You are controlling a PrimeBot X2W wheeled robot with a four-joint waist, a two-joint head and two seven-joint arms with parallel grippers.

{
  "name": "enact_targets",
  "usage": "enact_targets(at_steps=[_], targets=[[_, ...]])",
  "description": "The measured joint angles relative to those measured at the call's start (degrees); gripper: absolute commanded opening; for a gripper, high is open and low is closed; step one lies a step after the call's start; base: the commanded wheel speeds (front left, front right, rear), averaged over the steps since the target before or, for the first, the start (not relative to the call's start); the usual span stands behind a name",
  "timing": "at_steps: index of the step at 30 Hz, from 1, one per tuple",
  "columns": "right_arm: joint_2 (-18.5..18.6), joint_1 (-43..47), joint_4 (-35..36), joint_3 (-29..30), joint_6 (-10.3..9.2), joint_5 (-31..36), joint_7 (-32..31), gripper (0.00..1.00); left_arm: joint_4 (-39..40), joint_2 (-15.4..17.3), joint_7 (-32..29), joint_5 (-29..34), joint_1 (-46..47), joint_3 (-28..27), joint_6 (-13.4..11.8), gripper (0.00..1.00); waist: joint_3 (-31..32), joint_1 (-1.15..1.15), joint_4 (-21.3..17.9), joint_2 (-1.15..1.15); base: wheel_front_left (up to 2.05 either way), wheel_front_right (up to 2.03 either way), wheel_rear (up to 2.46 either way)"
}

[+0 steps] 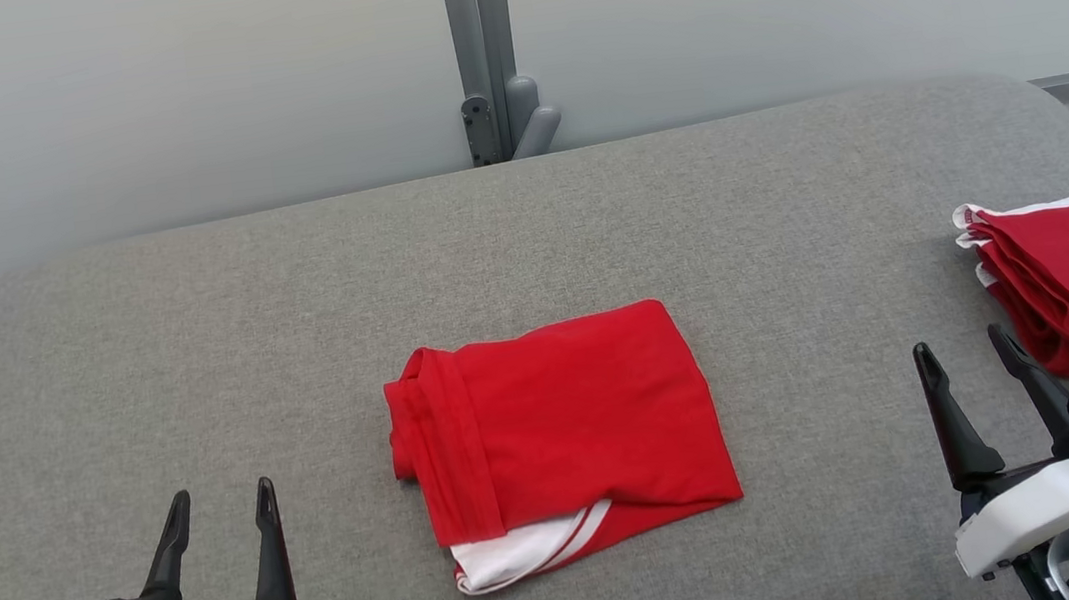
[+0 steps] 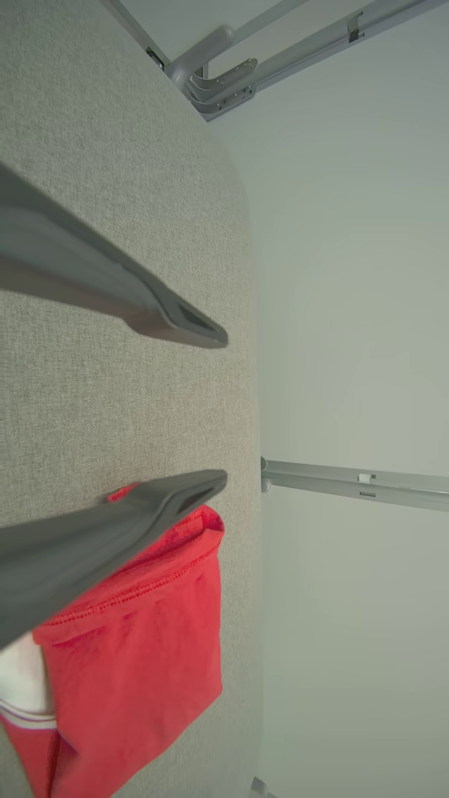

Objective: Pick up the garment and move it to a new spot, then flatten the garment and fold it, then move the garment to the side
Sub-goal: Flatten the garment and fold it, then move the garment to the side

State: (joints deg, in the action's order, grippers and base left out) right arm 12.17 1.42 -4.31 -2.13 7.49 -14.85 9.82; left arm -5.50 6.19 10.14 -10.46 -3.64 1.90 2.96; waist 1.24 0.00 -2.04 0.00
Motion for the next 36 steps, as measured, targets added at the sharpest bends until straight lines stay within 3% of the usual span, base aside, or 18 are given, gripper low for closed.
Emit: enact_targets(at_steps=[18, 36], targets=[[-1.08, 0.62, 2.54, 1.11, 0.0, 0.41, -1.19, 1.0, 0.0, 0.3, -0.75, -0.94, 0.05, 0.14, -1.0, 1.0, 0.02, 0.0, -0.69, 0.0, 0.0, 0.0, 0.0], [-0.52, -1.99, -0.38, 0.62, 0.0, -1.27, -1.52, 1.0, -0.38, 0.87, 0.34, -1.56, 5.14, 1.18, -1.14, 1.0, -2.1, 0.0, 1.23, 0.0, 0.0, 0.0, 0.0]])
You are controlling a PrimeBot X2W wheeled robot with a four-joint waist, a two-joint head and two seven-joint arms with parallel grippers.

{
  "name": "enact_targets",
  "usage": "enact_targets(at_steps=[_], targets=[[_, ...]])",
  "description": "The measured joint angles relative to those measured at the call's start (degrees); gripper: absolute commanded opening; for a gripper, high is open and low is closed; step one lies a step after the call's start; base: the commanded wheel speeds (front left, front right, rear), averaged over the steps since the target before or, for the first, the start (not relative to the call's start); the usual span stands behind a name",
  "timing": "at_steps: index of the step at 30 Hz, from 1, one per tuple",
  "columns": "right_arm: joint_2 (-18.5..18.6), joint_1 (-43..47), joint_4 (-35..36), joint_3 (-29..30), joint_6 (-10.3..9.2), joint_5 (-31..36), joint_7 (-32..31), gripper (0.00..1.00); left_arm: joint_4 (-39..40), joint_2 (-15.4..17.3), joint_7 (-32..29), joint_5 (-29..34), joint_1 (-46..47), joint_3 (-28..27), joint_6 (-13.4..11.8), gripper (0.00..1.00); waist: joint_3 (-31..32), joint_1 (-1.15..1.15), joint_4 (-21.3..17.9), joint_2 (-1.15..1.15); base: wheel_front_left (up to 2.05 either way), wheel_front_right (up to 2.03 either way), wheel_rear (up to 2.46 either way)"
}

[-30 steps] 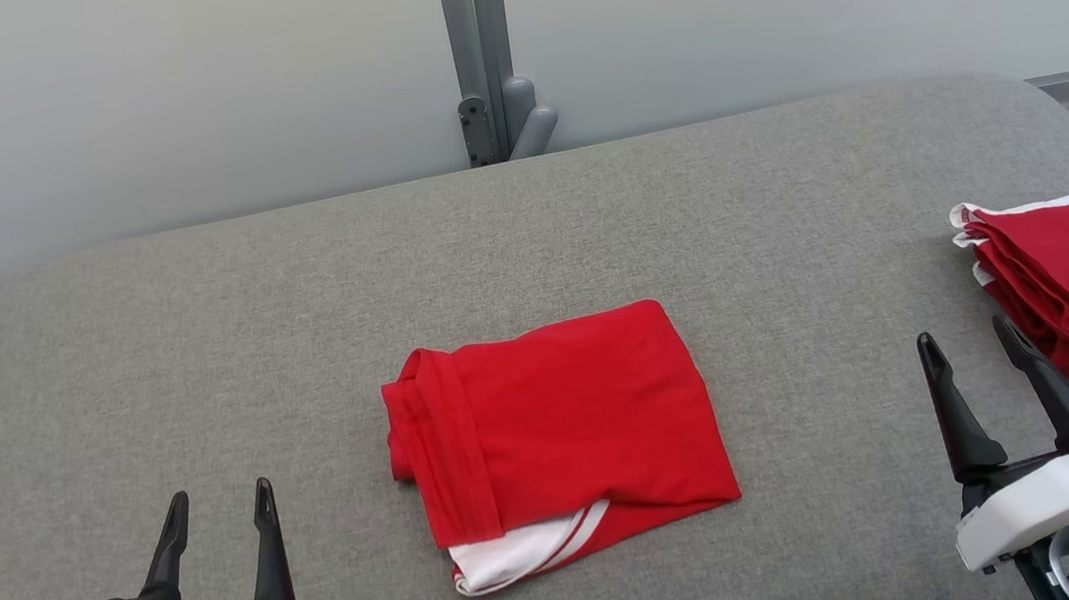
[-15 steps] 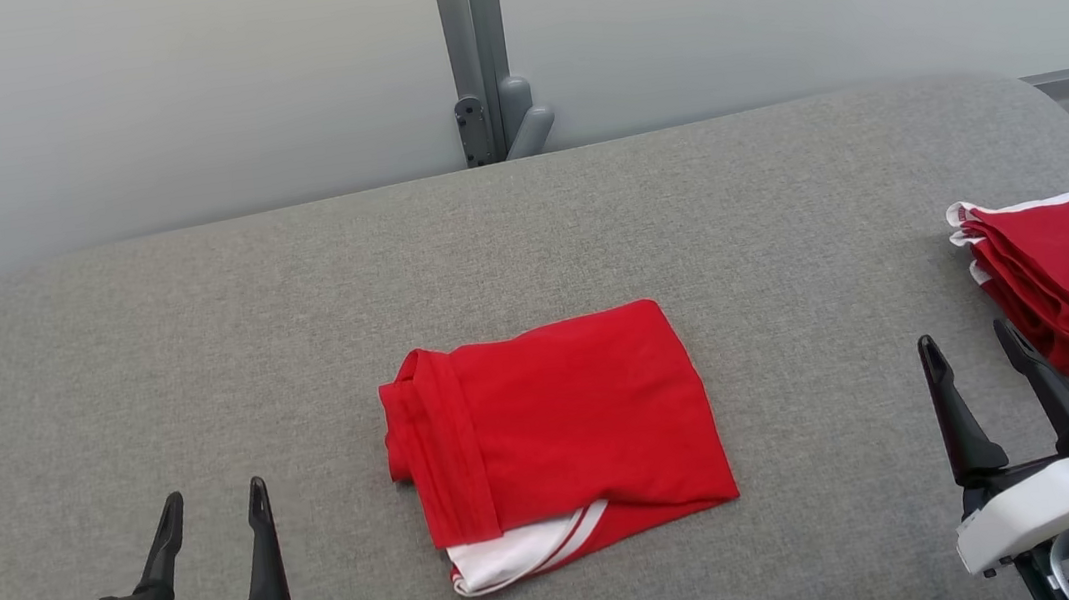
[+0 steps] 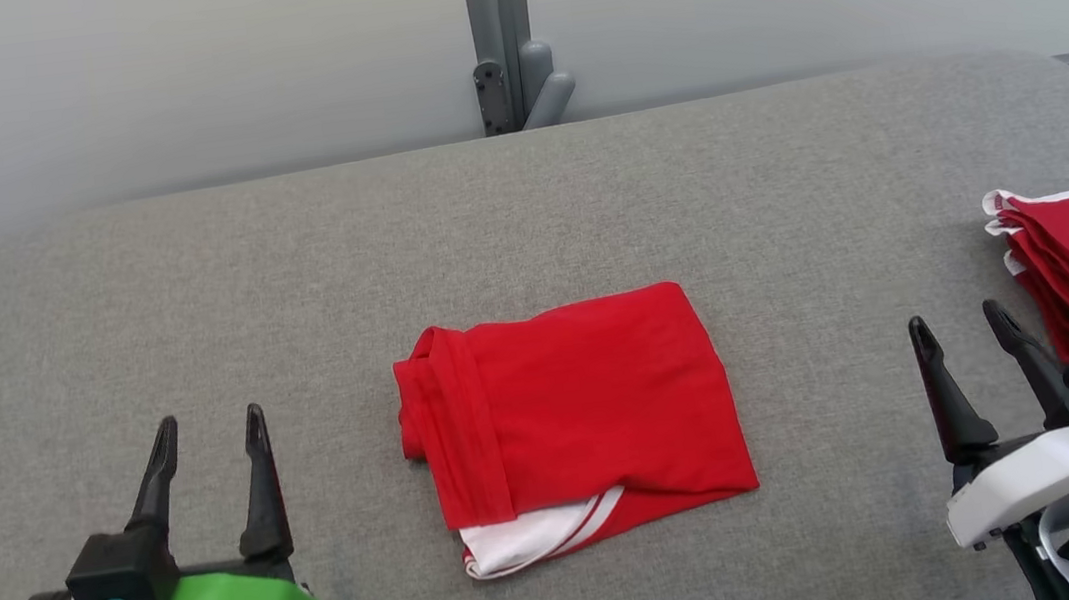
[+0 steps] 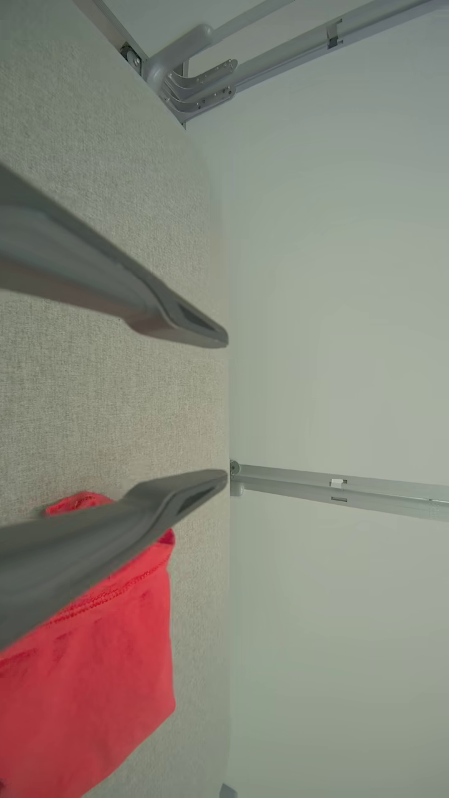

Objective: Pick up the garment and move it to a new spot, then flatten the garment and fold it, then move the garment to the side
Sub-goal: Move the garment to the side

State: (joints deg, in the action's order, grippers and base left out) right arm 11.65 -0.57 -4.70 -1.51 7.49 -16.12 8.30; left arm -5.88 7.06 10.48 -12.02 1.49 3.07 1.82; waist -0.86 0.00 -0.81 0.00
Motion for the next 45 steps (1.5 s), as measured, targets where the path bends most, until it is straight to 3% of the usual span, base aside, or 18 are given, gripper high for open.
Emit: enact_targets(at_steps=[7, 17, 24, 25, 26, 27, 32, 36, 45], targets=[[1.2, -6.06, -7.03, -4.13, 0.0, -1.53, 0.38, 1.0, -1.7, -0.92, 1.76, -0.01, 6.14, 1.81, 0.38, 1.0, -3.51, 0.0, 2.57, 0.0, 0.0, 0.0, 0.0], [1.03, -17.78, -25.57, -14.75, 0.01, -6.24, 1.1, 1.0, -4.99, -2.25, 3.74, -0.31, 12.55, 3.86, 1.02, 1.0, -8.87, 0.0, 7.31, 0.0, 0.0, 0.0, 0.0], [0.67, -22.88, -34.79, -20.24, 0.0, -10.76, 2.85, 1.0, -6.52, -2.7, 4.24, -1.21, 14.02, 3.99, 1.22, 1.0, -11.75, 0.0, 10.28, 0.0, 0.0, 0.0, 0.0], [0.8, -23.48, -35.54, -21.03, 0.0, -11.54, 2.89, 0.93, -6.61, -2.7, 4.26, -1.31, 14.13, 3.89, 1.22, 1.0, -12.06, 0.0, 10.54, 0.0, 0.0, 0.0, 0.0], [0.9, -24.11, -35.96, -21.92, 0.0, -12.29, 2.94, 0.27, -6.67, -2.7, 4.28, -1.3, 14.2, 3.77, 1.22, 1.0, -12.36, 0.0, 10.74, 0.0, 0.0, 0.0, 0.0], [1.22, -24.64, -36.19, -22.88, -0.01, -13.15, 3.0, 0.0, -6.76, -2.7, 4.3, -1.3, 14.25, 3.64, 1.23, 1.0, -12.61, 0.0, 10.88, 0.0, 0.0, 0.0, 0.0], [3.34, -25.82, -35.63, -27.88, 0.05, -14.38, 4.89, 0.0, -6.02, -2.66, 4.31, -1.27, 14.3, 2.58, 1.22, 1.0, -12.91, 0.0, 10.13, 0.0, 0.0, 0.0, 0.0], [6.76, -25.96, -33.73, -30.62, 0.08, -11.16, 5.92, 0.0, -4.92, -2.49, 4.32, -1.82, 14.03, 1.76, 1.51, 1.0, -12.69, 0.0, 8.06, 0.0, 0.0, 0.0, 0.0], [13.74, -22.5, -28.15, -27.43, 0.05, -6.98, 6.44, 0.0, -4.2, -0.43, 4.32, -0.37, 13.2, 1.11, 1.1, 1.0, -12.35, 0.0, 0.54, 0.0, 0.0, 0.0, 0.0]])
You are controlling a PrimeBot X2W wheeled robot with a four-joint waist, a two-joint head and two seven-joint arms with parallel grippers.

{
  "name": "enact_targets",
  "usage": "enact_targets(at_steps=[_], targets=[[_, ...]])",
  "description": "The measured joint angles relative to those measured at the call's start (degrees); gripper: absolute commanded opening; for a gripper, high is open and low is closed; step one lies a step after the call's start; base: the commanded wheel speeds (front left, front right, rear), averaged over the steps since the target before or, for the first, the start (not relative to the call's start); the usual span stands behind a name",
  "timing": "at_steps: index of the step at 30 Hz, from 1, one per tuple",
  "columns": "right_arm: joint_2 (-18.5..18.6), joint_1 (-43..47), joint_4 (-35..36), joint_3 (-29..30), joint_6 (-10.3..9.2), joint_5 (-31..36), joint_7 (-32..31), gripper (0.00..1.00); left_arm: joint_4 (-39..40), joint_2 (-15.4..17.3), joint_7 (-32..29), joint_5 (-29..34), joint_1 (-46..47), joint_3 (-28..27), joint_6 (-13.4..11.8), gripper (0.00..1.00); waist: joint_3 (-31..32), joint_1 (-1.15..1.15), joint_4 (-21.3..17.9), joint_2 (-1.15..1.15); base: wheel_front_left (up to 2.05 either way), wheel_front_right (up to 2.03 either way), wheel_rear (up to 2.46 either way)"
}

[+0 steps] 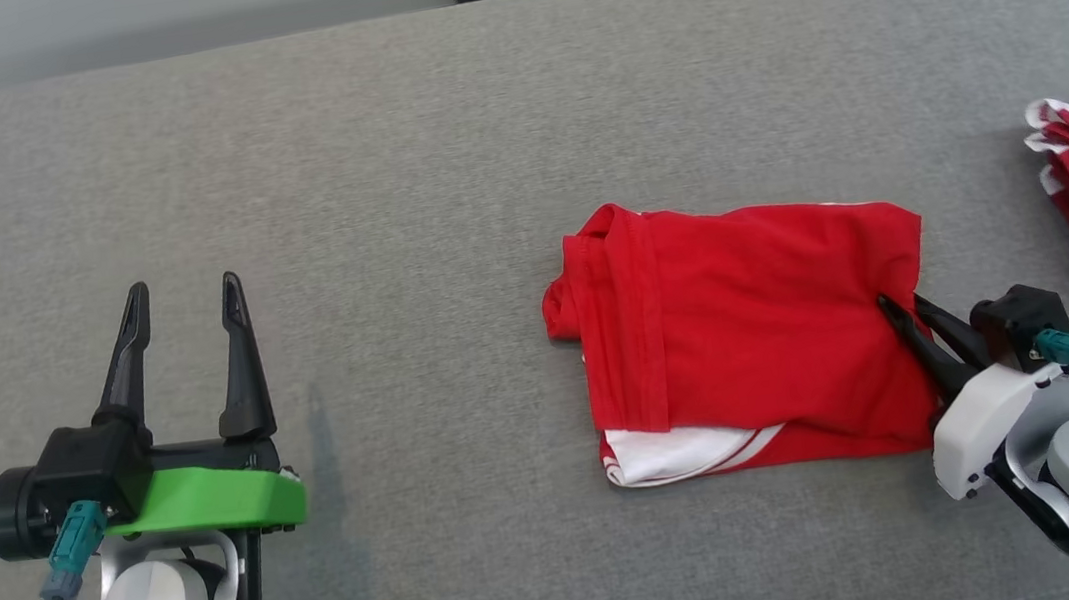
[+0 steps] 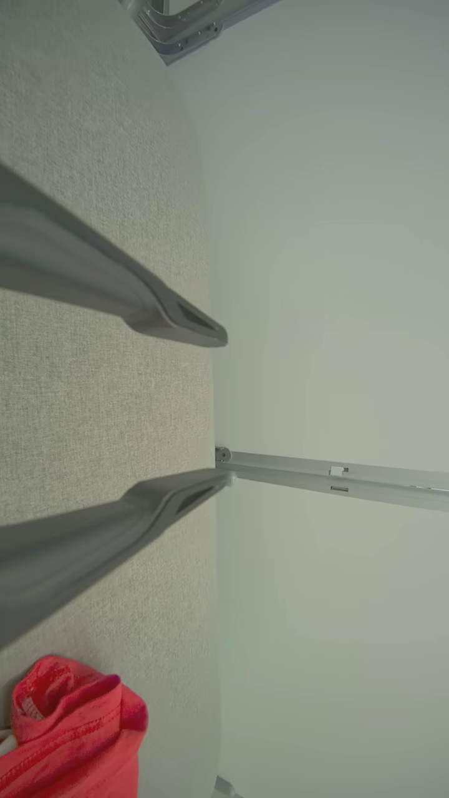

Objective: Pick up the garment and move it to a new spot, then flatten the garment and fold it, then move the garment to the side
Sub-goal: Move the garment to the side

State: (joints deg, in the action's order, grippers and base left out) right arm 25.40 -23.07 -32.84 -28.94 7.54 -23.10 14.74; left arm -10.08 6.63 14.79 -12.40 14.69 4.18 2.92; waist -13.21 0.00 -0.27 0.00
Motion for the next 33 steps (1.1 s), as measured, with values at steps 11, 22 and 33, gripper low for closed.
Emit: enact_targets(at_steps=[11, 22, 33], targets=[[6.68, -2.36, 11.22, 1.88, 0.0, 5.83, -1.9, 0.0, 3.8, 1.99, -2.15, 0.62, 1.09, 0.96, -0.26, 1.0, -1.47, 0.0, -11.83, 0.0, 0.0, 0.0, 0.0], [16.67, -13.15, 15.41, 2.58, 0.0, 3.79, -5.06, 0.0, 7.67, 4.02, -4.72, 2.12, 4.12, 2.14, -0.4, 1.0, -8.11, 0.0, -17.19, 0.0, 0.0, 0.0, 0.0], [19.72, -17.78, 2.22, 6.8, 0.0, -3.23, -3.09, 0.0, 8.47, 4.74, -5.67, 2.83, 7.69, 4.2, 0.09, 1.0, -14.79, 0.0, -17.5, 0.0, 0.0, 0.0, 0.0]])
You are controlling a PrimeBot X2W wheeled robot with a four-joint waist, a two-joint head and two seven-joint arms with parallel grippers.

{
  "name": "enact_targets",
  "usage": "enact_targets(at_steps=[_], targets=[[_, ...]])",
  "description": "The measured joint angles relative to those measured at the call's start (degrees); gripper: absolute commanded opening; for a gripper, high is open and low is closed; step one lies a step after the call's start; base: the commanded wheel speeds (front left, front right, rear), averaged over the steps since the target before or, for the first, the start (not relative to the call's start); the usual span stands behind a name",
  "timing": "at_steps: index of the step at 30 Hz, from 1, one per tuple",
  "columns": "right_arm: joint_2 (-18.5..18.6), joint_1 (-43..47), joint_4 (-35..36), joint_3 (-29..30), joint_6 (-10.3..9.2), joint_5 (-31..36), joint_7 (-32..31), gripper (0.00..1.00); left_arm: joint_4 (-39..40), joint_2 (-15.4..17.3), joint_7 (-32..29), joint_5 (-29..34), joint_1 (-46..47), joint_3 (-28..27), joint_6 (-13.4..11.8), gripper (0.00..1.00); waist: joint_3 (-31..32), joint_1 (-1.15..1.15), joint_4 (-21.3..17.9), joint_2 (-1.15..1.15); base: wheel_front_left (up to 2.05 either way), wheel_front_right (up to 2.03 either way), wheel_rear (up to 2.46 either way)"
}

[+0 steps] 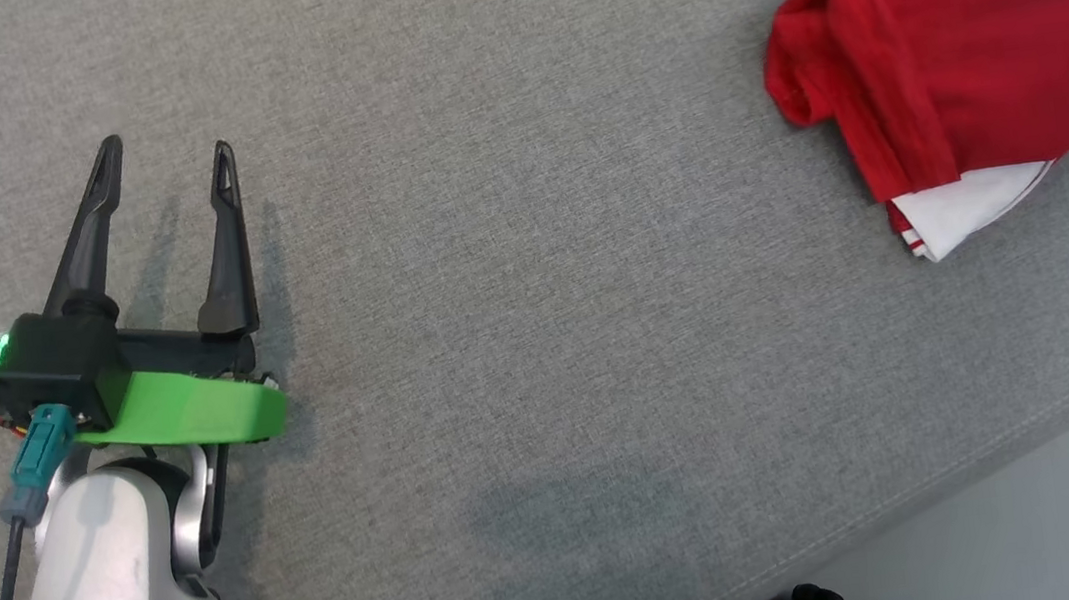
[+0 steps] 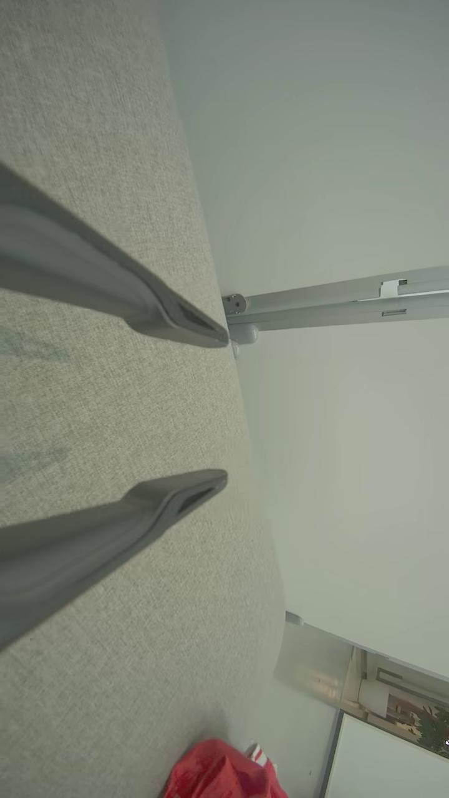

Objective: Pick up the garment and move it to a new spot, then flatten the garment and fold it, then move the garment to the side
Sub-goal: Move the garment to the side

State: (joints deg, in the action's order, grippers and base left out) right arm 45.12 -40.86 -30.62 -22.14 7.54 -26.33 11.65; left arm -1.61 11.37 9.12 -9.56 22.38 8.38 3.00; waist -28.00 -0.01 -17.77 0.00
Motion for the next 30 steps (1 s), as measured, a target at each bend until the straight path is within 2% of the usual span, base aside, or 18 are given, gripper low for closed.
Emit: enact_targets(at_steps=[1, 2, 3, 4, 6, 10, 16, 22, 27, 30], targets=[[-0.31, -0.64, -1.89, 0.0, 0.0, -0.66, 0.04, 0.0, 0.04, 0.1, 0.0, 0.15, 0.32, 0.22, 0.02, 1.0, -0.57, 0.0, 0.21, 0.0, 0.0, 0.0, 0.0], [-0.94, -1.36, -4.1, 0.0, 0.0, -1.31, 0.01, 0.22, 0.04, 0.3, -0.02, 0.16, 0.6, 0.21, 0.03, 1.0, -1.14, 0.0, 0.44, 0.0, 0.0, 0.0, 0.0], [-1.91, -2.22, -6.37, 0.16, 0.0, -1.96, -0.15, 0.9, 0.2, 0.59, -0.08, 0.26, 0.76, 0.13, 0.03, 1.0, -1.69, 0.0, 0.64, 0.0, 0.0, 0.0, 0.0], [-2.99, -3.08, -8.66, 0.18, 0.0, -2.44, -0.78, 1.0, 0.3, 0.82, -0.23, 0.47, 0.91, 0.13, 0.03, 1.0, -2.23, 0.0, 0.81, 0.0, 0.0, 0.0, 0.0], [-4.94, -4.29, -13.02, 0.42, 0.0, -3.56, -0.79, 1.0, 0.23, 0.88, -0.23, 0.58, 1.17, 0.36, 0.03, 1.0, -3.22, 0.0, 1.2, 0.0, 0.0, 0.0, 0.0], [-6.23, -6.32, -18.49, 0.7, 0.0, -4.5, 1.1, 1.0, -0.23, 0.77, 0.08, 0.57, 1.91, 0.9, 0.03, 1.0, -4.27, 0.0, 2.27, 0.0, 0.0, 0.0, 0.0], [-8.12, -6.73, -19.08, 2.86, 0.0, -5.42, 3.26, 1.0, -1.57, 0.65, 1.0, -0.13, 1.79, 0.78, -0.04, 1.0, -3.38, 0.0, 2.57, 0.0, 0.0, 0.0, 0.0], [-11.93, -0.75, -5.48, 12.46, 0.0, -0.9, 3.39, 1.0, -2.88, 0.48, 1.91, -1.05, -0.78, 0.13, -1.0, 1.0, 0.12, 0.0, 1.96, 0.0, 0.0, 0.0, 0.0], [-17.88, 7.65, 5.52, 19.41, -0.01, 4.41, 3.41, 1.0, -3.7, 0.07, 2.56, -2.05, -3.37, -0.35, -1.59, 1.0, 3.86, 0.0, 1.77, 0.0, 0.0, 0.0, 0.0], [-21.84, 12.46, 11.31, 21.21, 0.0, 7.0, 3.41, 1.0, -3.97, -0.32, 2.75, -2.72, -5.37, -0.58, -2.13, 1.0, 6.17, 0.0, 1.95, 0.0, 0.0, 0.0, 0.0]])
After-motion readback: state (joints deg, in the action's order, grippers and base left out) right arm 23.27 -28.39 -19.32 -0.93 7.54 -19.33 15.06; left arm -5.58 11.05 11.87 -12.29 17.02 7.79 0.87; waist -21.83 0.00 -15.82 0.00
